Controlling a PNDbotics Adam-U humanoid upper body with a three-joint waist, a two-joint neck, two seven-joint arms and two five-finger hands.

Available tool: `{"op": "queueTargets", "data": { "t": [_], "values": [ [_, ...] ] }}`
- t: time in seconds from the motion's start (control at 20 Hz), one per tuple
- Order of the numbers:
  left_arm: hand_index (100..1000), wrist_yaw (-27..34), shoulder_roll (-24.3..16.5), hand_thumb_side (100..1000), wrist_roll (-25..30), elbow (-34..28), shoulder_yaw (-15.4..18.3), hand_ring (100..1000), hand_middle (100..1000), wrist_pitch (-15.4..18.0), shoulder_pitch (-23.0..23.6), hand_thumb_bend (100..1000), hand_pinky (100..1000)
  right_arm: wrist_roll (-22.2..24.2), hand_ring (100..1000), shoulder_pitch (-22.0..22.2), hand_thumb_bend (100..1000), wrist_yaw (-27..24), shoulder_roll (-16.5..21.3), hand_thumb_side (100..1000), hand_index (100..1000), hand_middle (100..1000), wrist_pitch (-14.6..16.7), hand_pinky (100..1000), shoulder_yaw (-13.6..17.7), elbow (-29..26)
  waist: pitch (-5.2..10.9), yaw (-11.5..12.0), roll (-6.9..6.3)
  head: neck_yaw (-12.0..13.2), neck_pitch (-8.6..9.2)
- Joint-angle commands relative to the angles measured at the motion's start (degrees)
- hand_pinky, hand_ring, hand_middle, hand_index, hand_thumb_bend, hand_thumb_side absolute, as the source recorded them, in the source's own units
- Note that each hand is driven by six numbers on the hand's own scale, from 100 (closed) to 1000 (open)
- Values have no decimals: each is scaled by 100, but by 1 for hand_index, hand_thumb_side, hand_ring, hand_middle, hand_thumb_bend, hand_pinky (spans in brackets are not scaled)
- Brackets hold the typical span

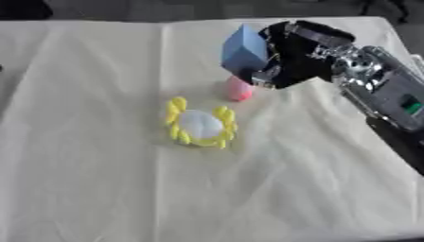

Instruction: Pick up the objects with one hand, pass them to the other hand, and then place them into the box on the other side of the table.

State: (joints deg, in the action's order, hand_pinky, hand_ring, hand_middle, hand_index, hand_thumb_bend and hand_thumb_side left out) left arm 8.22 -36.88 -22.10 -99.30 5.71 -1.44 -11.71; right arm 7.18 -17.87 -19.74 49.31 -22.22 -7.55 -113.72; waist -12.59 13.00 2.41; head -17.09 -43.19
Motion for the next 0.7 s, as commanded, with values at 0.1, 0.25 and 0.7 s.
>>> {"op": "queueTargets", "data": {
  "t": [0.1,0.25,0.7],
  "values": [
    [762,-712,-620,530,795,-520,-396,708,690,-577,-398,801,830,211,607,-401,100,337,-381,100,583,510,77,674,-220,-87,196,13,-142,69,37],
    [753,-980,-985,524,1434,-777,-786,715,693,-987,-864,800,830,379,605,-699,100,601,-700,100,583,510,91,672,-471,-87,214,20,-192,113,52],
    [748,-1174,-1334,491,2565,-1210,-1636,741,713,-2088,-1892,795,838,382,588,-1158,100,1405,-1567,100,577,505,331,648,-994,-87,220,68,-292,172,79]
  ]
}}
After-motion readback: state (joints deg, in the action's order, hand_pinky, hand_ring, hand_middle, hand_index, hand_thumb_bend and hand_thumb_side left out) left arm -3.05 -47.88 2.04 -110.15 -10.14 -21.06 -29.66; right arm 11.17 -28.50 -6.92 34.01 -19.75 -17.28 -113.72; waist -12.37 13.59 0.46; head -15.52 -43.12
